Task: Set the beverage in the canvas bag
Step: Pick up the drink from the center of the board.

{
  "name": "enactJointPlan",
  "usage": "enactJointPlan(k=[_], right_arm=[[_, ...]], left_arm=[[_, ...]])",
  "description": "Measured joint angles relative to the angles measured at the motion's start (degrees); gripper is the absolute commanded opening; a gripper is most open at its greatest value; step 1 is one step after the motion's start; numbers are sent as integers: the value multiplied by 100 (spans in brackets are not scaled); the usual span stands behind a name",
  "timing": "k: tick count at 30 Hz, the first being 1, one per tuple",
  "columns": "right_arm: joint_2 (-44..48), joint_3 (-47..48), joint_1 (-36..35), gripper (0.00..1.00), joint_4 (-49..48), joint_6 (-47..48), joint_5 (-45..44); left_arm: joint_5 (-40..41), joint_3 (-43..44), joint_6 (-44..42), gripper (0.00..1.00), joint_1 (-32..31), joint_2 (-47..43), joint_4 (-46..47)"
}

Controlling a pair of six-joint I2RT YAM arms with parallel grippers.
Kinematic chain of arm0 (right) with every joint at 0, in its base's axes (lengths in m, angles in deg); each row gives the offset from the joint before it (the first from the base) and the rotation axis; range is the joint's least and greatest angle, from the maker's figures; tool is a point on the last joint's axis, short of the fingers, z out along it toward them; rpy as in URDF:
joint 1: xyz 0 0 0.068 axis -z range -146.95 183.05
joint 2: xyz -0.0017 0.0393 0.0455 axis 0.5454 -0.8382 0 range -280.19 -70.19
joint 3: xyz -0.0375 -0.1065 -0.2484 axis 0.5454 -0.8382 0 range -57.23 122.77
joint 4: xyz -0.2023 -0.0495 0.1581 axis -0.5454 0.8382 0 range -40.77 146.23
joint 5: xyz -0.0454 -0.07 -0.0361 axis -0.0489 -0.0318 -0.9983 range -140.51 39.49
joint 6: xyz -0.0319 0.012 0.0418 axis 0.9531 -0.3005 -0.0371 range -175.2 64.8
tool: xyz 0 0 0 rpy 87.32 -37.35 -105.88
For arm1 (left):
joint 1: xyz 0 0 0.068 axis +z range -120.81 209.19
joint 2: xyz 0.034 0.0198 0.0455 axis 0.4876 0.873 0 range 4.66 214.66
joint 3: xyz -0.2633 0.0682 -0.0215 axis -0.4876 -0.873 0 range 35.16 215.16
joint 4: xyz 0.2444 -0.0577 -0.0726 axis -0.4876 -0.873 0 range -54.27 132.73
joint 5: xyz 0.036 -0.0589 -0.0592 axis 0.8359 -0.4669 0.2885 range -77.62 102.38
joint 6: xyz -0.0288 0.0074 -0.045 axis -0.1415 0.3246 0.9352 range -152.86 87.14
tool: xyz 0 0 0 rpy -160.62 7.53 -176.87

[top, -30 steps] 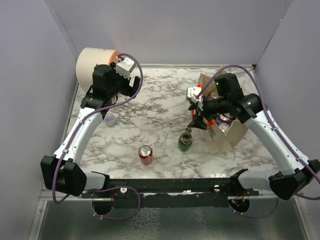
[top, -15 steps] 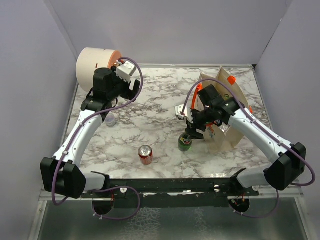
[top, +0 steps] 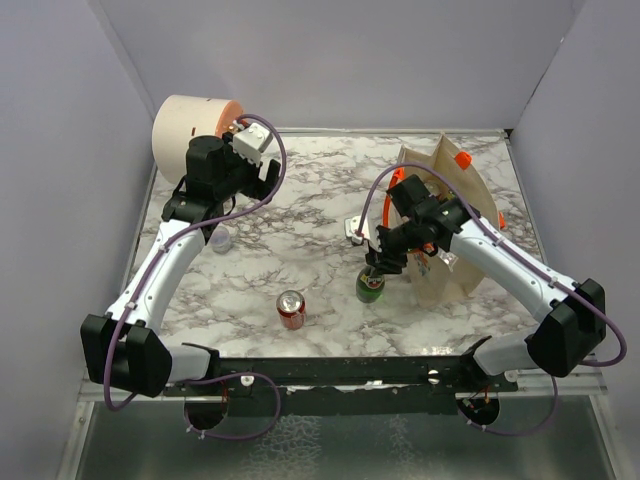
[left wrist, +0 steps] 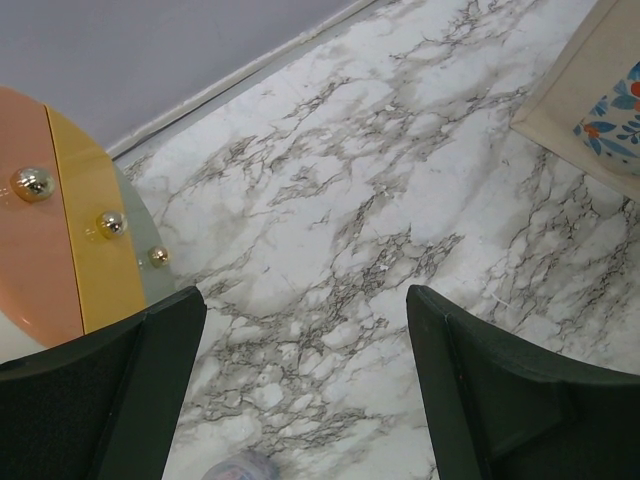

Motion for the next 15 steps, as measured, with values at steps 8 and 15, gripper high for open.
enactJointPlan(k=[8,15], right_arm=[[9,-4,-2,4,0,-144,-15],[9,348,-2,1,210,-535,-190]], left_arm=[[-103,7,28,81,0,129,83],[-136,127,98,81,-9,485,168]])
